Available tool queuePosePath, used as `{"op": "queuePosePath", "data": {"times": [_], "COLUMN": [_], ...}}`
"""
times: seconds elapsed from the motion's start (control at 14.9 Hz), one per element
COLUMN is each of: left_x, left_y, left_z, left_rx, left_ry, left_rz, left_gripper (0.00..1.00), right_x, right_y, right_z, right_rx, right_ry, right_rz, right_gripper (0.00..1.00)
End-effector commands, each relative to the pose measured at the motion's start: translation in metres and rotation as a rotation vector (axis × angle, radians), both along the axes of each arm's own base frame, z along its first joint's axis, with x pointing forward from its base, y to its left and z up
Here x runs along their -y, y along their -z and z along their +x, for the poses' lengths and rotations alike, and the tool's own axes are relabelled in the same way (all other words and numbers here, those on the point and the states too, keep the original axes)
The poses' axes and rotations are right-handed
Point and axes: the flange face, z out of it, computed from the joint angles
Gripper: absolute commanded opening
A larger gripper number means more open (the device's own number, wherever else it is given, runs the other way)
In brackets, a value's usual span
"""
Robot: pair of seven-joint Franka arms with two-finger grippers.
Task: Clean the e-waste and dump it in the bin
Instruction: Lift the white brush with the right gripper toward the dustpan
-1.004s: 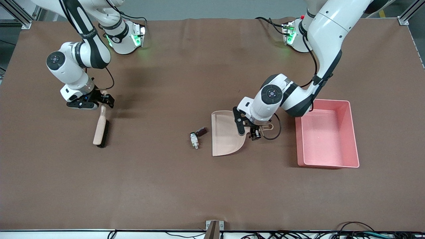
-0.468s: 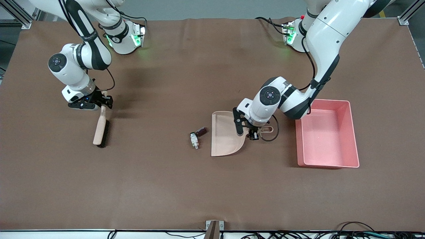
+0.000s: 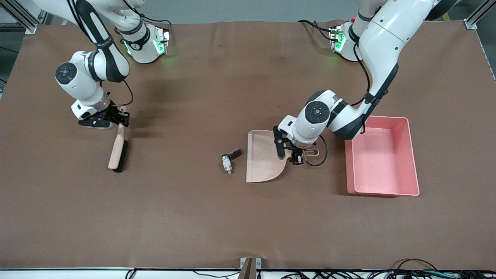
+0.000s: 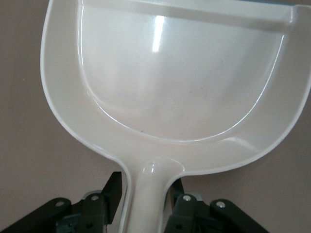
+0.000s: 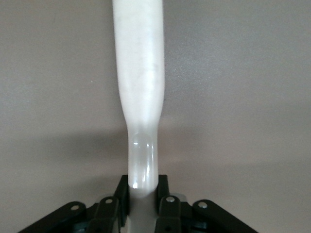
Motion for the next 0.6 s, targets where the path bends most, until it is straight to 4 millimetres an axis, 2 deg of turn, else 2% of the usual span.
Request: {"op": "queuePosePath", "data": {"times": [0.0, 0.27, 0.54], "left_x": [0.001, 0.000, 0.001], "left_y": [-0.012, -0.008, -0.007], "left_z": [-0.002, -0.001, -0.001], "left_rx": [0.022, 0.020, 0.019], "left_ry": [0.033, 0.057, 0.061], "left_rz": [0.002, 0.004, 0.003], "left_gripper": [0.48, 0.43, 0.28], "right_x": [0.004, 0.005, 0.002], "right_y": [0.005, 0.003, -0.022], "right_z": [-0.003, 0.004, 0.021], "right_rx": [0.001, -0.016, -0.114], "right_ry": [0.029, 0.045, 0.048], "right_rz": [0.004, 0.008, 0.031], "right_gripper": [0.00, 0.00, 0.00]}}
